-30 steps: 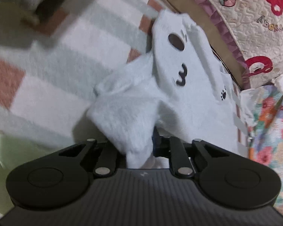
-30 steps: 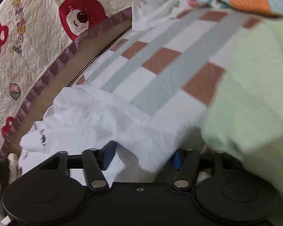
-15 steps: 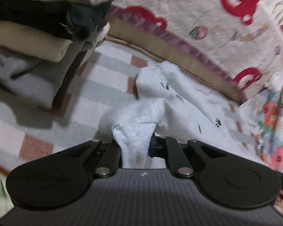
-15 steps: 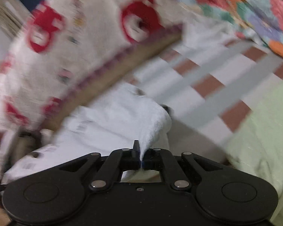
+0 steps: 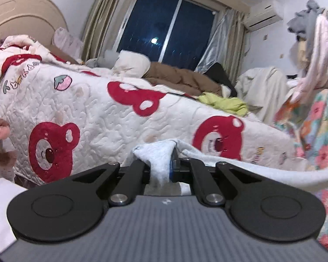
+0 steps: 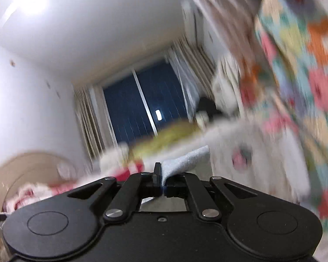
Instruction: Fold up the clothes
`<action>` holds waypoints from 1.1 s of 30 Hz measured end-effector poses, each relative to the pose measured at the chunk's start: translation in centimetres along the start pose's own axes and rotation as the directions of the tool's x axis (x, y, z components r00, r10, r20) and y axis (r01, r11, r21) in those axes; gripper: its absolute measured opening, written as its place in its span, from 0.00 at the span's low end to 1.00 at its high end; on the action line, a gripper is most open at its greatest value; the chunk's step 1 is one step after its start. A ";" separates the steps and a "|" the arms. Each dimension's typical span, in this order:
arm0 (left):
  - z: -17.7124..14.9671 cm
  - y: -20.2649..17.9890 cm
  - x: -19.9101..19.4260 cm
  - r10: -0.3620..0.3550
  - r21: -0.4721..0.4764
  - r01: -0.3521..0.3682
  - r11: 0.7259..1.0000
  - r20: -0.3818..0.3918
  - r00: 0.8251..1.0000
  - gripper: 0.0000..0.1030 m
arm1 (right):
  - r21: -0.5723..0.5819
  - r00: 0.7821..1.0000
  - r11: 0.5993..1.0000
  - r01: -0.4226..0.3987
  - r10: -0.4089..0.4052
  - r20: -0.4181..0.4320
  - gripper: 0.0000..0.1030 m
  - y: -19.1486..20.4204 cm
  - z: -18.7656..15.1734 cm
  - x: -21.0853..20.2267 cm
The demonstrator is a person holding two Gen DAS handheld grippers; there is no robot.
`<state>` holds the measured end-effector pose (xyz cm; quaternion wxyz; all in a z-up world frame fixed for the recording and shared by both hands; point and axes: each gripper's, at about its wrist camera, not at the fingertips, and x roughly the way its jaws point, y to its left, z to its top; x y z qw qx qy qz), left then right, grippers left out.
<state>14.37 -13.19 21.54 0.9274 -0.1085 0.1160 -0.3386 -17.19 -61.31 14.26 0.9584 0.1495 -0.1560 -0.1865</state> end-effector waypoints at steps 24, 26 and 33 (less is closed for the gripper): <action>-32.9 3.8 -2.1 -0.101 -0.300 -0.173 0.938 -0.715 0.692 0.02 | -0.193 0.511 0.845 0.499 -0.466 -0.722 0.02 -17.1 -26.8 -13.3; -33.8 3.7 -1.9 -0.093 -0.290 -0.192 0.938 -0.741 0.665 0.02 | -0.246 0.476 0.837 0.489 -0.493 -0.729 0.02 -17.0 -26.9 -13.3; -36.3 4.0 -2.3 -0.071 -0.265 -0.242 0.933 -0.797 0.600 0.02 | -0.445 0.334 0.769 0.459 -0.613 -0.716 0.03 -16.4 -27.8 -13.5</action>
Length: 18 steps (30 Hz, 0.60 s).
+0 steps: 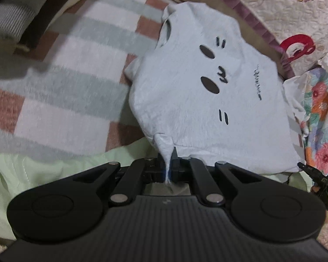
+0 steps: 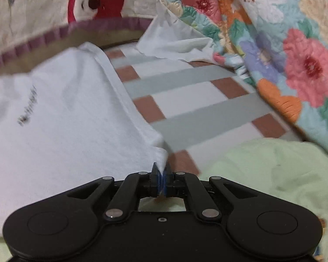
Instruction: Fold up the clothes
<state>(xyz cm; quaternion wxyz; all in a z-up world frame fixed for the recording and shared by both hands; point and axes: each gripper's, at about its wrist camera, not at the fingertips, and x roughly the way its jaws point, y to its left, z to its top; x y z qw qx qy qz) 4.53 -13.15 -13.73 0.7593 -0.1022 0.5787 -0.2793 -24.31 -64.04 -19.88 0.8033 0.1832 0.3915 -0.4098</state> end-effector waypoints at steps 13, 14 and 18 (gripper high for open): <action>2.8 -1.3 0.4 -0.152 0.003 0.152 0.988 0.020 0.988 0.02 | -0.129 0.873 0.865 -0.485 0.487 -0.014 0.36 10.9 3.0 -6.0; 3.5 -2.1 0.4 -0.182 0.024 0.181 0.983 0.030 0.983 0.02 | -0.158 0.815 0.801 -0.578 0.577 -0.060 0.37 13.0 3.0 -6.3; 6.3 -4.6 1.6 -0.275 0.033 0.275 0.961 0.023 0.961 0.02 | -0.226 0.505 0.457 -0.861 0.823 -0.260 0.37 21.4 2.6 -7.6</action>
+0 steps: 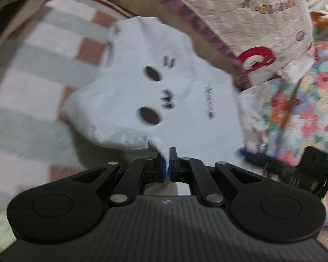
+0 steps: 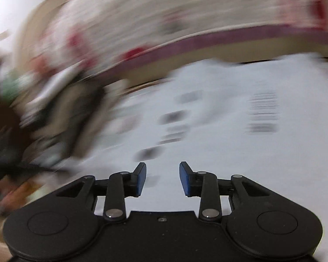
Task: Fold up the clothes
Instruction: 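Lay the sweatshirt flat on the rug and open both grippers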
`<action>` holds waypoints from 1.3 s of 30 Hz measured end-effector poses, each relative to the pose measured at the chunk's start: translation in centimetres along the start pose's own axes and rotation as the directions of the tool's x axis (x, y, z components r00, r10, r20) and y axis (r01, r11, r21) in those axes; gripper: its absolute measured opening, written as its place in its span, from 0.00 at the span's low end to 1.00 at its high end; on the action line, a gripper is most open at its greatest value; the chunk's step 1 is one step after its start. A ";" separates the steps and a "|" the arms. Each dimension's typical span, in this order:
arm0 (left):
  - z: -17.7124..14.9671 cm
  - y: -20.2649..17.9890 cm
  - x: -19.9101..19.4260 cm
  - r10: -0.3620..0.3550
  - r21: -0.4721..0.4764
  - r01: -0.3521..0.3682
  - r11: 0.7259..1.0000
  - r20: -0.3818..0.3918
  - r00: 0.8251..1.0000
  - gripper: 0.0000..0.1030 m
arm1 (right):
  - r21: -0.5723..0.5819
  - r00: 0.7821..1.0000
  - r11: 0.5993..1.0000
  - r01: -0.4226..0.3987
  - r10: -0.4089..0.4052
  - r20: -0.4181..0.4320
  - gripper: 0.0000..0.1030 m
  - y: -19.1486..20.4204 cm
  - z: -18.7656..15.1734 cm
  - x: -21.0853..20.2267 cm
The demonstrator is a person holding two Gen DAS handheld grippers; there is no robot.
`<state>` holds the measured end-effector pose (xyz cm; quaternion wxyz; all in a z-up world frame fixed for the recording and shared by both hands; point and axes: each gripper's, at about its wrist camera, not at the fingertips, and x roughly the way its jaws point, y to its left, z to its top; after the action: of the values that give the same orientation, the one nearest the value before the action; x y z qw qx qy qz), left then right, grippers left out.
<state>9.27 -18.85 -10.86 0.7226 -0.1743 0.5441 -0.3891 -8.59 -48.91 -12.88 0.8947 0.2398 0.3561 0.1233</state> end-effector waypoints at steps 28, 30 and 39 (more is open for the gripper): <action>4.7 9.3 5.6 -0.050 -0.164 0.048 0.985 -0.011 0.999 0.34 | -0.046 0.922 0.924 0.380 -0.383 -0.062 0.24 0.1 0.1 7.7; 4.3 9.9 5.9 -0.069 -0.193 0.066 0.979 -0.007 0.998 0.34 | -0.126 0.951 0.949 0.288 -0.299 -0.078 0.53 2.6 -0.1 9.3; 4.1 9.5 5.5 -0.010 -0.070 0.013 0.997 0.050 0.999 0.34 | -0.616 0.908 0.740 0.270 -0.408 -0.093 0.66 9.6 -3.1 18.5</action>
<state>17.17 -17.65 -19.48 0.7272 -0.2122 0.5382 -0.3695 2.03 -32.39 -20.60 0.8858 -0.1347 0.4353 0.0877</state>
